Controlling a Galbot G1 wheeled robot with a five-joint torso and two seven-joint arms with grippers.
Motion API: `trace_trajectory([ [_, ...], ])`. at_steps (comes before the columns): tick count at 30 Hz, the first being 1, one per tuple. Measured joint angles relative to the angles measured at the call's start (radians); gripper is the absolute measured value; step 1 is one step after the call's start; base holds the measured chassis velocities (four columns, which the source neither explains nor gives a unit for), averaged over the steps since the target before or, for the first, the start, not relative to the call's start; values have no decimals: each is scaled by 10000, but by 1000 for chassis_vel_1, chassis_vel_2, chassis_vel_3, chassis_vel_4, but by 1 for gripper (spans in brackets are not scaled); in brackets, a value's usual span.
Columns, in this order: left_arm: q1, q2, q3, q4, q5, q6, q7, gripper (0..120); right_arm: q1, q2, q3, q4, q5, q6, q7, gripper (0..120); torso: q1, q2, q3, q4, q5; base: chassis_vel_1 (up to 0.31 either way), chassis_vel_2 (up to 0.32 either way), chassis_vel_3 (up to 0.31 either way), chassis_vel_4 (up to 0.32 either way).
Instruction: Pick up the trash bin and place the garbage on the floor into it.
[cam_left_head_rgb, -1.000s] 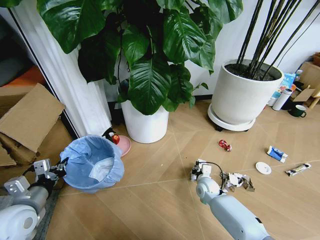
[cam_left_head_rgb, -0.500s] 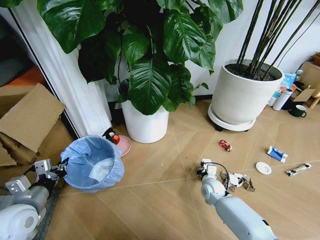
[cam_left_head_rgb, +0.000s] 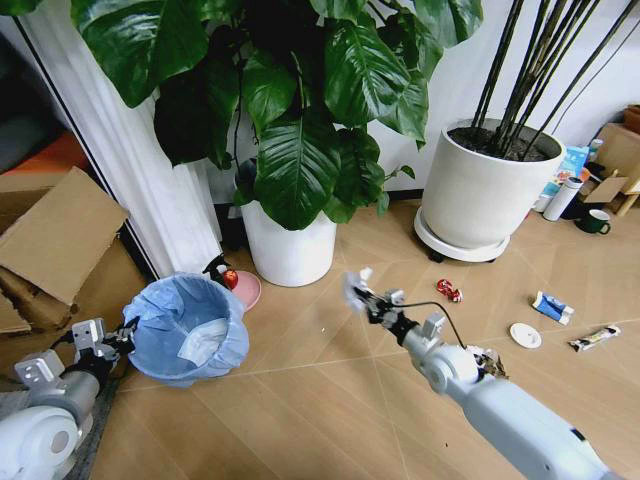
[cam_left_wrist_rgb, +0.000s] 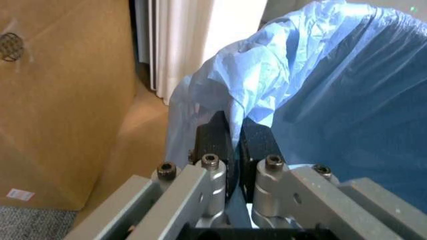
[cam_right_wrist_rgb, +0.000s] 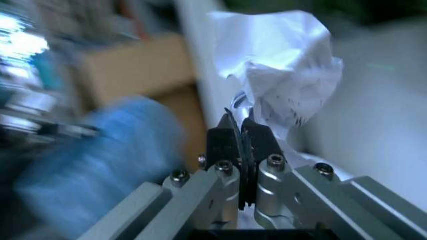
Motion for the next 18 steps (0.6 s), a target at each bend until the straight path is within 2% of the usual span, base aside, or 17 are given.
trace_trajectory([
  [1,0,0,0,0,0,0,0,0,0,0,0,0,0,0,0,0,0,0,0,0,0,0,0,0,0],
  [3,27,107,76,-34,-33,38,2,0,626,285,-523,-76,756,-129,-1449,0,0,0,0,-2,1,0,0,0,0],
  [5,41,142,102,-46,-39,54,3,0,837,405,-731,-81,998,-216,-1790,0,0,0,0,-2,1,0,0,0,0],
  [9,121,233,161,-134,-47,98,39,0,2021,1554,-1814,-416,1677,-646,-2992,0,0,0,0,-1,0,0,0,0,0],
  [11,122,239,167,-142,-48,102,41,0,2202,1781,-1971,-496,1756,-690,-3065,0,0,0,0,0,1,0,0,0,0],
  [14,191,357,218,-192,-61,137,33,0,3205,2910,-2896,-1129,2109,-811,-3185,0,0,0,0,4,0,0,0,0,0],
  [18,242,462,244,-220,-76,171,33,0,3930,3499,-3531,-1922,2146,-858,-3194,0,0,0,1,4,-2,0,0,0,0],
])
